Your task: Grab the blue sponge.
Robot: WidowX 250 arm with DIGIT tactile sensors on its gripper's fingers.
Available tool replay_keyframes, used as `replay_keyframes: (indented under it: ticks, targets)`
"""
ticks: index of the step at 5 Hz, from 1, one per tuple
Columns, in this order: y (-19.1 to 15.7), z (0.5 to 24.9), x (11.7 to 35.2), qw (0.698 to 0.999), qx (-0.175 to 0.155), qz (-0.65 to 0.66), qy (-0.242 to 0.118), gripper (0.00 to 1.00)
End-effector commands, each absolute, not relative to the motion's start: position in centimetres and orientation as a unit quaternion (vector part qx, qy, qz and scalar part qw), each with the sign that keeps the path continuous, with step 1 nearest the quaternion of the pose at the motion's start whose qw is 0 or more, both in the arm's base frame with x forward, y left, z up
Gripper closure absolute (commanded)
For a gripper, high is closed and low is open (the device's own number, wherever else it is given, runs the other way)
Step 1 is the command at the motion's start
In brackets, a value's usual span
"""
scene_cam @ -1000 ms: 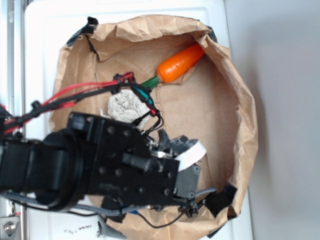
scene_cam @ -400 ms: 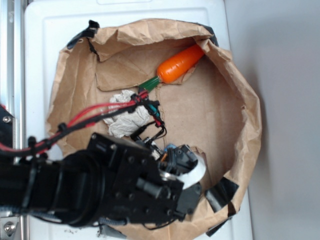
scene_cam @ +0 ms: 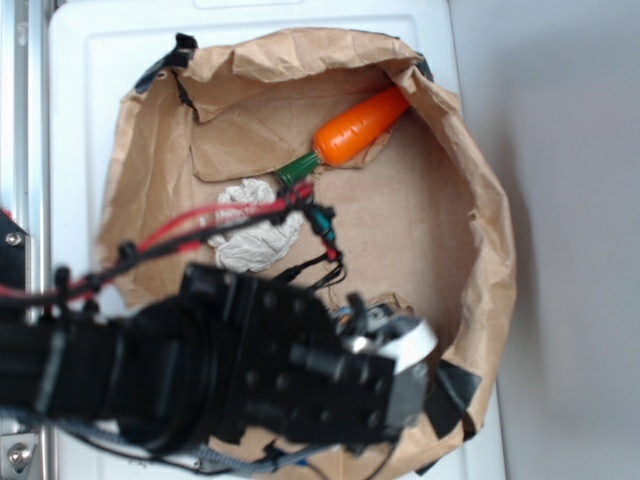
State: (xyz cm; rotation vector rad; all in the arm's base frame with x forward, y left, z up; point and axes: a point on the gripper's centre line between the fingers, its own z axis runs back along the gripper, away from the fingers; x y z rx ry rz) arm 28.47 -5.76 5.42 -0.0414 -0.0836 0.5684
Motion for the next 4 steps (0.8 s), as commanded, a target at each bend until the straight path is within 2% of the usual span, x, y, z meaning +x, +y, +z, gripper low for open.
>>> replay_keyframes:
  ticks: [1, 2, 3, 4]
  targets:
    - [-2.0, 14.5, 29.3, 0.969, -0.111, 0.219, -0.02, 1.0]
    - [-1.3, 17.0, 29.2, 0.976, -0.114, 0.181, -0.038, 1.0]
    - [-1.6, 16.3, 28.9, 0.98, -0.105, 0.164, -0.039, 1.0]
    - [-3.6, 15.1, 28.9, 0.994, -0.016, 0.061, -0.085, 0.0]
